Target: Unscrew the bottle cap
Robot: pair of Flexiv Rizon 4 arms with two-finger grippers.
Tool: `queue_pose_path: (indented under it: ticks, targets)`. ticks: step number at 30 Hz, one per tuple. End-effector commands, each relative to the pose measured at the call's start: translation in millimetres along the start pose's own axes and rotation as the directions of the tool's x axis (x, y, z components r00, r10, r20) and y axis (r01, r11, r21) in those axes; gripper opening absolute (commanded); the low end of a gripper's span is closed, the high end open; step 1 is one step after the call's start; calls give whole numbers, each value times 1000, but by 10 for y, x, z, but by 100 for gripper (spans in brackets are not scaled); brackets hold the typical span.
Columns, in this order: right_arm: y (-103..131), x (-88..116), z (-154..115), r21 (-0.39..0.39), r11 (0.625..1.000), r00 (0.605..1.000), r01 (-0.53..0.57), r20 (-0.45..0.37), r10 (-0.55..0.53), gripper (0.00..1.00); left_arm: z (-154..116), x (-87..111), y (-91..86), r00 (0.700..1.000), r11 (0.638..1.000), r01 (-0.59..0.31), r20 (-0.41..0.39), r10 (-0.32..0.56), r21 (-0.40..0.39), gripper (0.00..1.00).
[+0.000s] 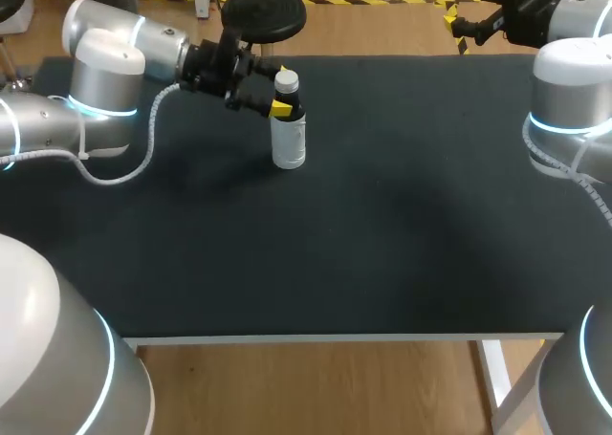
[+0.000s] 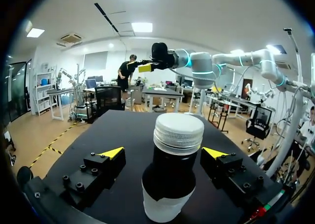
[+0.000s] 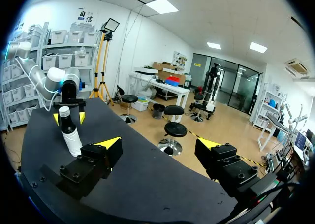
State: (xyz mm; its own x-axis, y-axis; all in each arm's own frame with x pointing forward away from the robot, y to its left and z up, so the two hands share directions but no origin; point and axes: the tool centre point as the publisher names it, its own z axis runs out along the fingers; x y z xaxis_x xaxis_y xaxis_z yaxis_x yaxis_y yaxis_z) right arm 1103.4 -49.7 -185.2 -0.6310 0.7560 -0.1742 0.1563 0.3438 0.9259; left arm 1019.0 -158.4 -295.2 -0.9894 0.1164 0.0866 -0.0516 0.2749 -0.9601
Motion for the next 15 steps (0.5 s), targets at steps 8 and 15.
queue_pose_path:
  ticks: [8, 15]
  targets:
    - [5, -7, 3, 2, 1000, 1000, 0, -2, 0, 100, 57, -2, -11, 999, 999, -24, -24, 24, 22, 100]
    - [5, -7, 3, 2, 1000, 1000, 0, -2, 0, 100, 64, -2, -14, 999, 999, -29, -28, 30, 27, 100]
